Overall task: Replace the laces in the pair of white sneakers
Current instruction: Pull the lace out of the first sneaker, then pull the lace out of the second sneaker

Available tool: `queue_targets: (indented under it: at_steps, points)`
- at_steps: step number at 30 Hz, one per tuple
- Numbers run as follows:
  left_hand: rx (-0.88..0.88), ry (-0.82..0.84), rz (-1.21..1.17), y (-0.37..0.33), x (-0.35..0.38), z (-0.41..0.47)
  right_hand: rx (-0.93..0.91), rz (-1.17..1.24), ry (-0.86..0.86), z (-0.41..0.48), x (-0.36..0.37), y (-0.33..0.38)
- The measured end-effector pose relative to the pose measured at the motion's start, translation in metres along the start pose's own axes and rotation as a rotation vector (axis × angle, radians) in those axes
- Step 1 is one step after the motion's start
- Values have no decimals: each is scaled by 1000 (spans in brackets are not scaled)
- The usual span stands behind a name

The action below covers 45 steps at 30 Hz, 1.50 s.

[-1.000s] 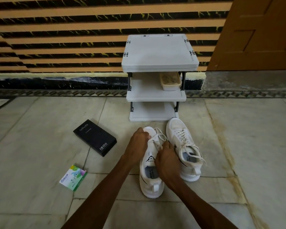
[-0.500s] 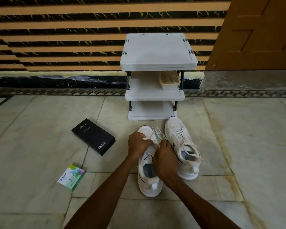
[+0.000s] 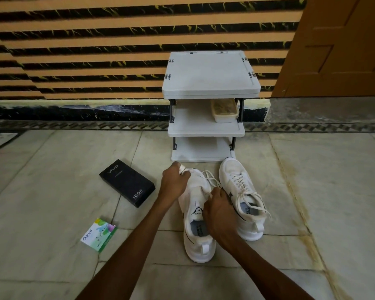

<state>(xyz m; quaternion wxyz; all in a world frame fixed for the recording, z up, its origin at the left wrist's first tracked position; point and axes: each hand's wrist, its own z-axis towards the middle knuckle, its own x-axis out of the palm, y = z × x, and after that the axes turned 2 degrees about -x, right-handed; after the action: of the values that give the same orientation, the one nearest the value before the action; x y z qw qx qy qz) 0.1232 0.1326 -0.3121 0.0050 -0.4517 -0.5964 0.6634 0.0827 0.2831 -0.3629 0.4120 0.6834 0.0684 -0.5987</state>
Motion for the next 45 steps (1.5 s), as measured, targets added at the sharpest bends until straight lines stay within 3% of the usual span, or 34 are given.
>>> queue_targets:
  at_steps: [3, 5, 8, 10, 13, 16, 20, 22, 25, 30, 32, 35, 36, 38, 41, 43, 45]
  points:
    - [191, 213, 123, -16, -23, -5, 60, 183, -23, 11, -15, -6]
    - [352, 219, 141, -28, -42, -14, 8, 296, -77, 31, -30, -11]
    - [441, 271, 6, -52, -64, -29, -170, 271, 110, 61, -52, -6]
    - [445, 287, -203, -68, -73, -35, -187, 120, 215, 74, -55, 4]
    - [419, 107, -540, -85, -84, -36, -138, -37, 279, 81, -58, 7]
    - [323, -41, -648, -79, -83, -30, -303, -208, 329, 72, -80, 16]
    - [183, 226, -683, -52, -46, -32, -607, 42, 272, 62, -140, 45]
    - [96, 341, -799, -42, -21, -37, -669, 129, 172, 64, -168, 52]
    - [80, 454, -877, -37, 6, -44, -531, 178, 12, 71, -183, 39]
    - [252, 699, -629, -42, 7, -48, -249, 330, -67, 69, -169, 7]
    - [225, 694, -584, -50, 6, -47, -157, 477, -88, 64, -165, -5]
    - [125, 527, -632, -69, 9, -43, 7, 661, -138, 53, -158, -21]
    - [95, 498, -681, -78, 9, -42, 80, 739, -64, 48, -155, -25]
    - [27, 518, -845, -101, 12, -40, 179, 859, 271, 38, -148, -35]
    - [-52, 576, -1042, -131, 14, -36, 79, 787, 698, 25, -138, -42]
    - [-51, 590, -1070, -143, 17, -32, -9, 708, 731, 20, -136, -46]
    - [5, 579, -1030, -148, 20, -29, 15, 690, 665, 19, -141, -52]
